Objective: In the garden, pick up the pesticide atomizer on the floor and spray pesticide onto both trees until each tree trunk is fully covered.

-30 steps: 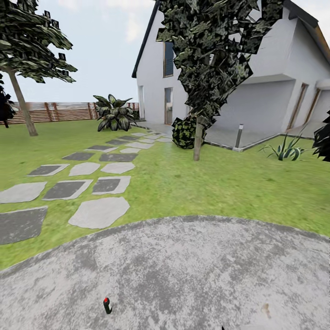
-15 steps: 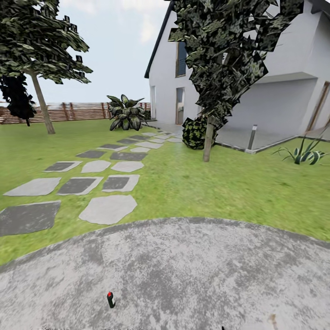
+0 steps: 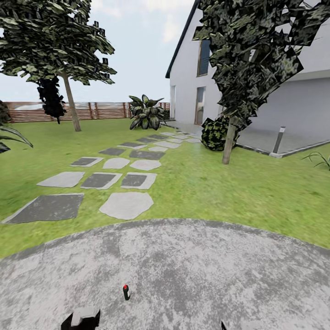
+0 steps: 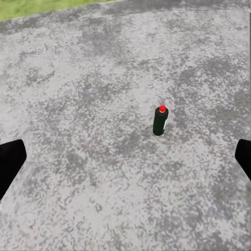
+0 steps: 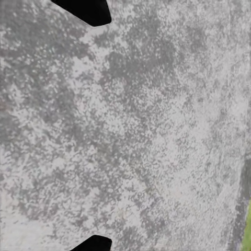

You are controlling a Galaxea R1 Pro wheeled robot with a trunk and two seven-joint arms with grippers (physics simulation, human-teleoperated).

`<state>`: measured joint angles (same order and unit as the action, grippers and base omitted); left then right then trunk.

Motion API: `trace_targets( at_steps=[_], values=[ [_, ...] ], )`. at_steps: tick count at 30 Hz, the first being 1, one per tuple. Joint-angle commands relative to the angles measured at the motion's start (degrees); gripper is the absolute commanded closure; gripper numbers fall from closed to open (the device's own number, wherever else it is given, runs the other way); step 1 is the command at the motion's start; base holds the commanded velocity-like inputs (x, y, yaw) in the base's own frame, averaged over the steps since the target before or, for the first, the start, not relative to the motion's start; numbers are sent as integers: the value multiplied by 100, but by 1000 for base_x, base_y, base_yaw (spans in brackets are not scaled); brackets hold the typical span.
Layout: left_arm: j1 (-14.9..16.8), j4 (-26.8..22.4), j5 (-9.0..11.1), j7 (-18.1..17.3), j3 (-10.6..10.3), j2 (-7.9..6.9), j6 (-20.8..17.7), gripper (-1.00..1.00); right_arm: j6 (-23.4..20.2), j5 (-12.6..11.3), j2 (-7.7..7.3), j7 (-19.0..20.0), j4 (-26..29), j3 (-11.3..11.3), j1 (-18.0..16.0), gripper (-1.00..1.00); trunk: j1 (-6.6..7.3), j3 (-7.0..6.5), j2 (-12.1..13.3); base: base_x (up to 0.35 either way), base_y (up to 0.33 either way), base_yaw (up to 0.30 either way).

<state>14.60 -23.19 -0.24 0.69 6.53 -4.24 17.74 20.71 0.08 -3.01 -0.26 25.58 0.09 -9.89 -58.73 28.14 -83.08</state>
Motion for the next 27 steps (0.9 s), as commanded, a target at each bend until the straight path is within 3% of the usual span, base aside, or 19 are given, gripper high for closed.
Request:
trace_targets(
  at_steps=[1, 7, 11, 21, 23, 26, 27],
  values=[
    [87, -7, -1, 2, 3, 6, -2, -100, 1, 0, 1, 0, 36, 0, -6, -100, 0, 4, 0, 0, 0, 277],
    [854, -25, -2, 42, 20, 51, -21, -100, 0, -6, 2, 32, 777, 3, -118, -100, 0, 19, 0, 0, 0, 237],
    [857, -15, 50, -32, 48, 58, 99, -100, -4, 10, 8, 57, 1075, 55, -127, -100, 0, 20, 0, 0, 0, 31],
    [858, -14, -17, -59, -37, 54, 97, -100, -19, -7, -24, 38, 1058, 35, -128, -100, -22, 38, -40, 0, 0, 1],
    [859, -15, -18, -58, -100, 54, 93, -100, -19, -7, -24, 37, 1056, 35, -127, -100, -66, 74, -121, 0, 0, 0],
    [860, -13, -19, -44, -442, 55, 83, -100, -22, -8, -17, 14, 1052, 36, -127, -100, -132, 128, -241, 0, 0, 0],
    [860, -12, -20, -42, -468, 53, 82, -100, -22, -9, -17, 13, 1053, 36, -127, -100, -154, 146, -281, 0, 0, 0]
  ],
)
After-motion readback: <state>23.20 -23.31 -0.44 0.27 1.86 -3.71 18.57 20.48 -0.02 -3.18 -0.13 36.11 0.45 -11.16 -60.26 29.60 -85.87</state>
